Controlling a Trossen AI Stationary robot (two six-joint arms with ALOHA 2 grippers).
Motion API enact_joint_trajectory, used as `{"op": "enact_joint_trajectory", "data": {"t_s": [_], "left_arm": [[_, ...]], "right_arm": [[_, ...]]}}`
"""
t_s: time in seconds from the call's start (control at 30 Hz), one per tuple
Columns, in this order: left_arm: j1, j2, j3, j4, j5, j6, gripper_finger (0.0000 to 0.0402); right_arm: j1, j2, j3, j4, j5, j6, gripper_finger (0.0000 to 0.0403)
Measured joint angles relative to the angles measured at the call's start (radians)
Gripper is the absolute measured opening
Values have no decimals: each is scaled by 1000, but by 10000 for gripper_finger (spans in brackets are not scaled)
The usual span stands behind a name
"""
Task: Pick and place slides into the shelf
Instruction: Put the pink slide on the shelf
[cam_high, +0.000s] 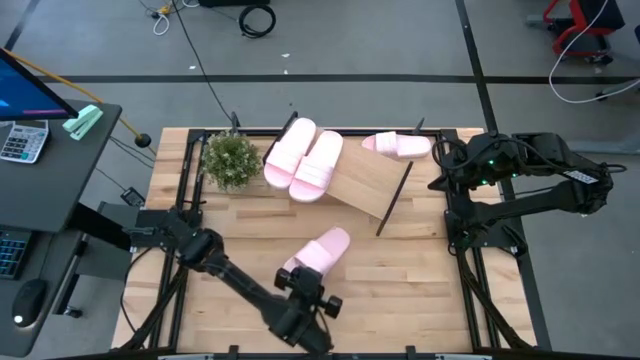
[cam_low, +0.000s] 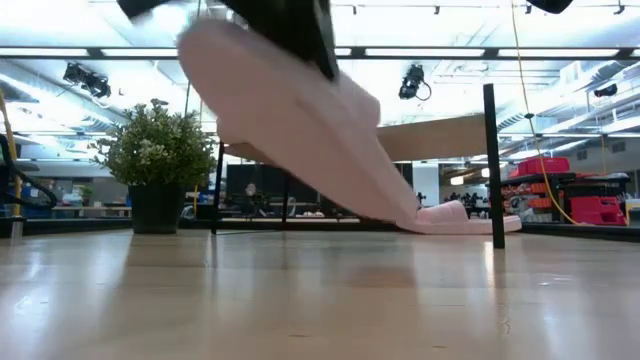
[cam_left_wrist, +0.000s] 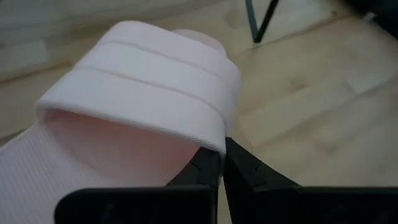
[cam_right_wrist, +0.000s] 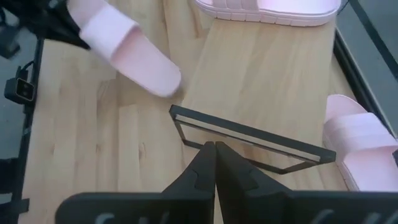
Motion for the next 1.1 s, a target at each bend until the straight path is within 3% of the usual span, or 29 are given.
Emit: {"op": "enact_joint_trajectory", "data": {"t_s": [0.17,0.27,0.53,0.8,1.1], "left_arm": [[-38,0,153,-136,1,37,9],[-53,-59,135,-81,-15,136,9],[-68,-194,155,80,4,528,9],[1,-295,162,249,0,981,9],[122,-350,163,271,204,1443,9]], "right_arm": [[0,0,0,0,-48,-18,10],[0,0,0,0,-85,-29,10],[0,0,0,29,-194,-51,13],[0,6,0,140,-247,-48,13],[0,21,0,187,-263,-40,13]]}}
